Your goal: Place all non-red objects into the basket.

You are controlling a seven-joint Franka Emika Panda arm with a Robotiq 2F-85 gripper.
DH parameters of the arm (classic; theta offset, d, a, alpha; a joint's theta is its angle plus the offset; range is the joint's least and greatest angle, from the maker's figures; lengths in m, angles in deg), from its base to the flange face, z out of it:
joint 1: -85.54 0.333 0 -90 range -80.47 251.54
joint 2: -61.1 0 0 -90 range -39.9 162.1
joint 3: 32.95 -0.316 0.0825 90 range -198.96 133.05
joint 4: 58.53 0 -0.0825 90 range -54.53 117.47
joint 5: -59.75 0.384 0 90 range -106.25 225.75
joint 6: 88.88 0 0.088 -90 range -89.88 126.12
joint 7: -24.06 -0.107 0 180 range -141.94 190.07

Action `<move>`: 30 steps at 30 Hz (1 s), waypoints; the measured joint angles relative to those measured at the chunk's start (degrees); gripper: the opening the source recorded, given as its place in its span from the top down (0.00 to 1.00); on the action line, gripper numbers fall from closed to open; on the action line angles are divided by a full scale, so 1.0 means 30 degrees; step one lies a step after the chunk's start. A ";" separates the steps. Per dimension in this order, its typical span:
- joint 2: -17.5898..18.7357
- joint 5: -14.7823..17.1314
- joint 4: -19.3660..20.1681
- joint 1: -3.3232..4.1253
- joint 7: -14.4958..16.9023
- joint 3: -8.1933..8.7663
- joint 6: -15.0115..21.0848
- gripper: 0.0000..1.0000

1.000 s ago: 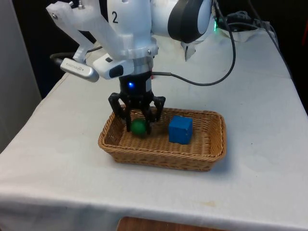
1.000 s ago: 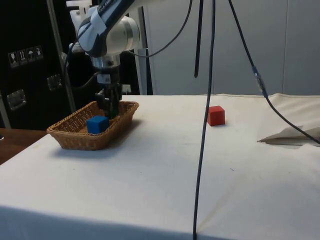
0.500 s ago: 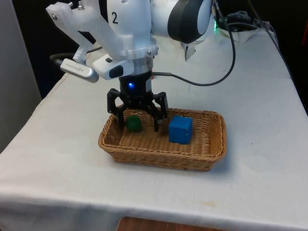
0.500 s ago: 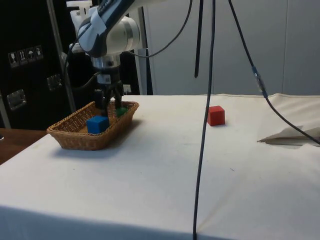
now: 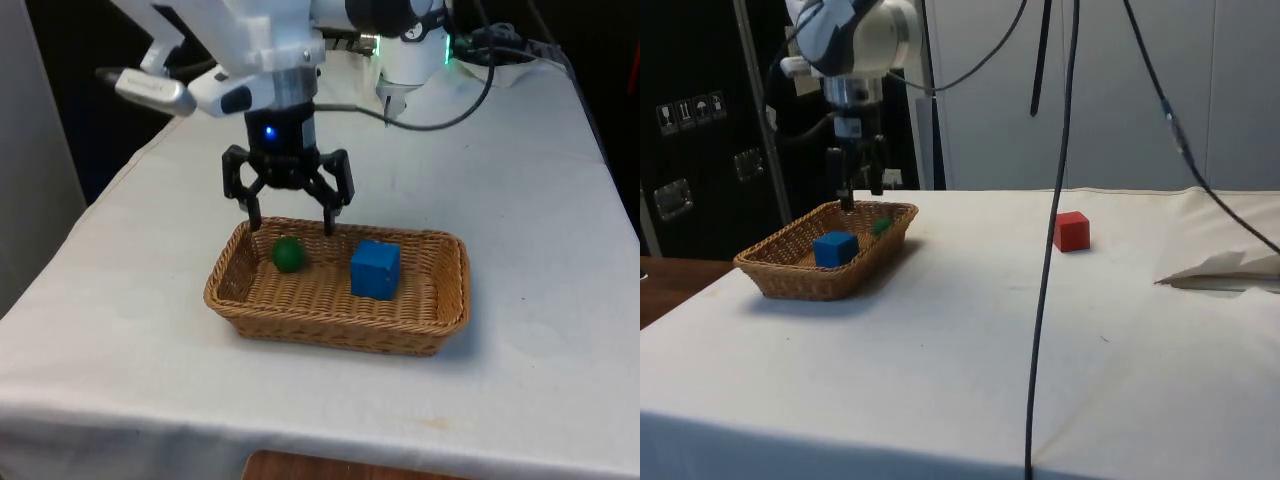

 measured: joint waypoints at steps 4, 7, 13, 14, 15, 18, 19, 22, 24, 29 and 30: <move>-0.0420 -0.0115 0.0325 0.0095 -0.0115 0.0000 -0.0038 0.00; -0.1089 -0.0325 0.0821 0.0267 -0.0267 0.0019 -0.0115 0.00; -0.2502 -0.1050 0.1891 0.0745 -0.0783 0.0000 -0.0267 0.00; -0.2731 -0.1165 0.2082 0.0821 -0.0879 0.0000 -0.0286 0.00; -0.3189 -0.1490 0.2387 0.0974 -0.1108 -0.0038 -0.0344 0.00; -0.3820 -0.1986 0.2788 0.1203 -0.1451 -0.0076 -0.0477 0.00; -0.4011 -0.2158 0.2884 0.1280 -0.1566 -0.0076 -0.0554 0.00; -0.4335 -0.2483 0.2998 0.1413 -0.1795 -0.0095 -0.0764 0.00; -0.4603 -0.2807 0.3018 0.1528 -0.2044 -0.0153 -0.0974 0.00; -0.5252 -0.3705 0.3018 0.1776 -0.2693 -0.0325 -0.1566 0.00; -0.5367 -0.3877 0.3018 0.1833 -0.2807 -0.0382 -0.1662 0.00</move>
